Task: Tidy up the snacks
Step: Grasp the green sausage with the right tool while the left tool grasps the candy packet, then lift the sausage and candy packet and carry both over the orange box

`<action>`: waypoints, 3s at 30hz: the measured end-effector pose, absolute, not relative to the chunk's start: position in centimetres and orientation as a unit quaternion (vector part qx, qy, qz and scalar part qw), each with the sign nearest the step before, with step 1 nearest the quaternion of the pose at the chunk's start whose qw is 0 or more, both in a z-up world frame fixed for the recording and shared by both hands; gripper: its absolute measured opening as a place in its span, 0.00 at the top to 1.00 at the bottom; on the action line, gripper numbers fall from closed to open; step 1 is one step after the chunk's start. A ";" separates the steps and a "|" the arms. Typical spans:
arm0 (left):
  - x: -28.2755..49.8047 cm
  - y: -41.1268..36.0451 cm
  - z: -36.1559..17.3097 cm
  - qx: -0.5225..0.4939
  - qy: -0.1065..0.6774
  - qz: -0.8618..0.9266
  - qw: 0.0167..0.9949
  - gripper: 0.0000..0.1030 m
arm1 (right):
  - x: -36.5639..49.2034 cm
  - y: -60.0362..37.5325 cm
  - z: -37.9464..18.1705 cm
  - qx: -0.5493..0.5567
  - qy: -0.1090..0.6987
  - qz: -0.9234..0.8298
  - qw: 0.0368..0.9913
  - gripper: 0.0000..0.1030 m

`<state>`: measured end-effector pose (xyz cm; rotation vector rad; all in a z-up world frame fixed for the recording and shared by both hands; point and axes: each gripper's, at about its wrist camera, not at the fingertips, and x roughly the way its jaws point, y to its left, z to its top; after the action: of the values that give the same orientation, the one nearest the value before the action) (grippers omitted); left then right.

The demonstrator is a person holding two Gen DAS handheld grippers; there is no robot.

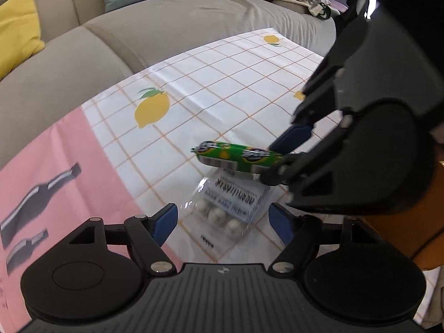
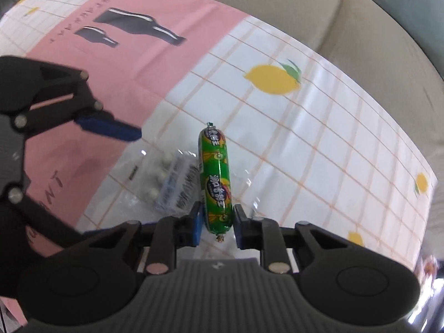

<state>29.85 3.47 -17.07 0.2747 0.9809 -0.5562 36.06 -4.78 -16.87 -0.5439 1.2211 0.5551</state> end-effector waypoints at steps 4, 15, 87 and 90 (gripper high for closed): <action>30.7 1.9 -18.0 0.155 0.462 -0.273 0.830 0.11 | 36.0 -5.8 -16.8 -0.245 0.568 0.233 0.750 0.81; 30.5 1.4 -19.1 0.134 0.489 -0.243 0.827 0.29 | 36.1 -6.8 -17.6 -0.242 0.573 0.225 0.750 0.81; 13.2 8.6 -17.5 0.021 0.585 -0.050 0.809 0.13 | 14.3 -7.2 -18.2 -0.091 0.472 0.256 0.839 0.64; 12.9 8.0 -17.5 0.026 0.587 -0.037 0.808 0.22 | 14.4 -7.1 -18.7 -0.089 0.478 0.251 0.837 0.67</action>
<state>12.89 8.02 -17.50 0.0553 1.2559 -0.0800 14.42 -7.11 -18.71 -0.1891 1.0126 0.5311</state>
